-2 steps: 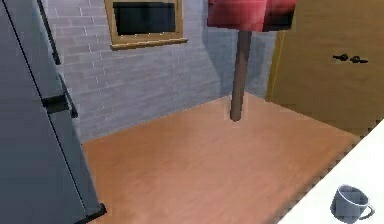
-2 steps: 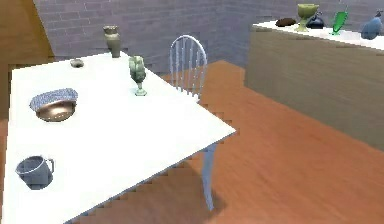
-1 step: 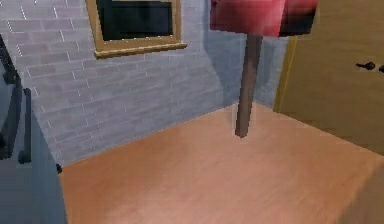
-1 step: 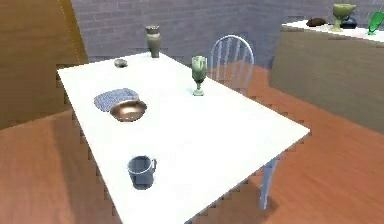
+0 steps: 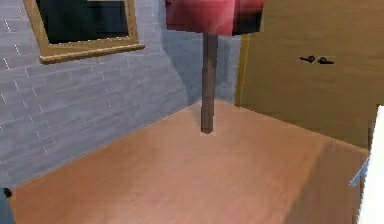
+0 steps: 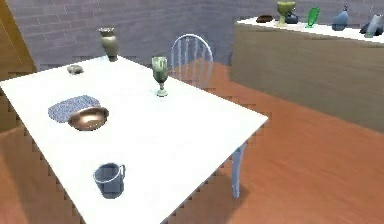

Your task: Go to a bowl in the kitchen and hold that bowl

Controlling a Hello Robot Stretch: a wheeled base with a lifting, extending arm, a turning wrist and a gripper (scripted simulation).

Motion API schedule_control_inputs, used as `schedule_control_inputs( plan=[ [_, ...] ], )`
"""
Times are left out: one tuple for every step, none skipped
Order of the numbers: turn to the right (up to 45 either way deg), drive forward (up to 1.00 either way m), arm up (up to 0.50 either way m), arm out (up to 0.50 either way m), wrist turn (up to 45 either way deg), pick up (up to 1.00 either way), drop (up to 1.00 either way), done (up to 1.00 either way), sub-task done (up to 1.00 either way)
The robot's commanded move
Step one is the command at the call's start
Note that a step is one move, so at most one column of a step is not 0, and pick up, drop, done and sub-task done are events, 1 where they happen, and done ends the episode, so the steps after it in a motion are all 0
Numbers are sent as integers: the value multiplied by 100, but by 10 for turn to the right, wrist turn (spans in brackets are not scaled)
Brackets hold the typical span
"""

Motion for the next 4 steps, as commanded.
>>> schedule_control_inputs(
  plan=[
    [0,20,0,0,0,0,0,0,0],
    [360,0,0,0,0,0,0,0,0],
    [0,80,0,0,0,0,0,0,0],
    [0,0,50,0,0,0,0,0,0]
  ],
)
